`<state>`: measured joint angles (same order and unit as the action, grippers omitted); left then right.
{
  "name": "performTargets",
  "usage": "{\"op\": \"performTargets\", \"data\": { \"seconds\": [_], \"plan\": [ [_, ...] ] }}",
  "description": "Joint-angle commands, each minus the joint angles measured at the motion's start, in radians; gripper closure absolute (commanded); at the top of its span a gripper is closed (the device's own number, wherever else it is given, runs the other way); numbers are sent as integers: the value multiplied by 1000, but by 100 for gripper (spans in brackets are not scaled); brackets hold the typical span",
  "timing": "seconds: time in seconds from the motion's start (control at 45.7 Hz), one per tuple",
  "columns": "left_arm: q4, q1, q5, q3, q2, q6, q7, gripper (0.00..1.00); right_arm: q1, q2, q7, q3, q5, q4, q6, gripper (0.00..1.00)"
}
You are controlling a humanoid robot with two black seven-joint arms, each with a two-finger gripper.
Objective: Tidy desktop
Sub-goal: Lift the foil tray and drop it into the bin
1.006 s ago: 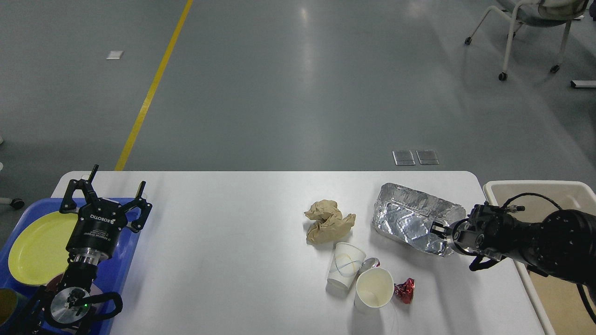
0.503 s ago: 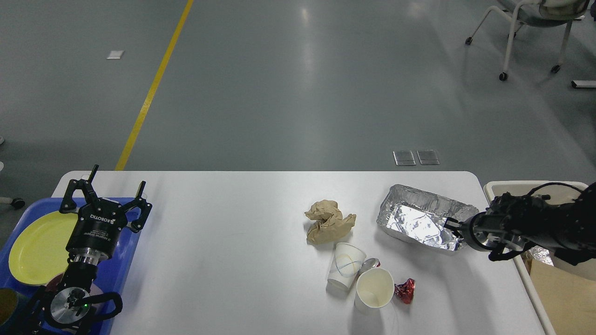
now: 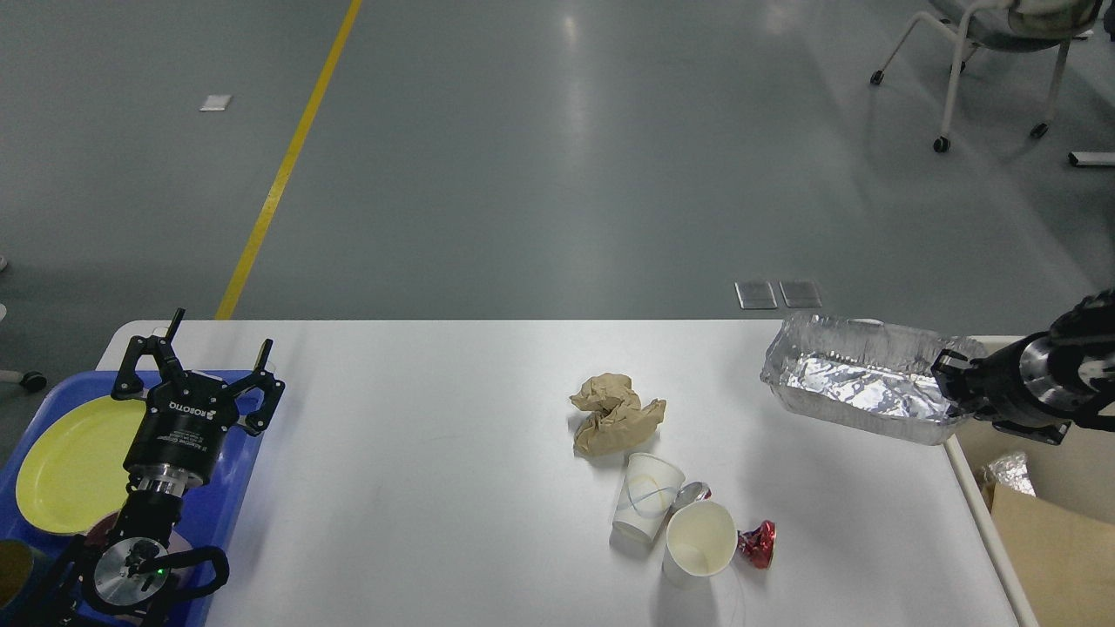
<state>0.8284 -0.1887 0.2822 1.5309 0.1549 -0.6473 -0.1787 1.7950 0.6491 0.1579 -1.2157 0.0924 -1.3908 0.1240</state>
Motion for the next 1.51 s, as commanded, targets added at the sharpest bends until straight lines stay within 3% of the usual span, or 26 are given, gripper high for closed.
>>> {"op": "performTargets", "data": {
  "seconds": [0.0,0.284,0.459,0.634,0.743,0.962,1.137,1.268,1.487],
  "plan": [
    [0,0,0,0,0,0,-1,4,145,34,0,-99,1,-112,-7,100],
    [0,0,0,0,0,0,-1,4,172,50,0,-186,3,-122,-84,100],
    [0,2,0,0,0,0,-1,4,112,164,-1,-219,3,8,-149,100],
    [0,0,0,0,0,0,-1,4,-193,296,-8,-90,4,321,-155,100],
    [0,2,0,0,0,0,-1,4,-527,291,-6,149,9,538,-156,100],
    [0,2,0,0,0,0,-1,4,-1015,117,-6,470,9,913,-172,100],
    [0,2,0,0,0,0,-1,4,-1227,-74,-3,582,10,1184,-188,100],
    [0,2,0,-2,0,0,-1,4,-1250,-176,0,568,9,1237,-224,100],
    [0,0,0,0,0,0,-1,4,-1290,-236,15,565,9,1268,-241,100]
  ]
}}
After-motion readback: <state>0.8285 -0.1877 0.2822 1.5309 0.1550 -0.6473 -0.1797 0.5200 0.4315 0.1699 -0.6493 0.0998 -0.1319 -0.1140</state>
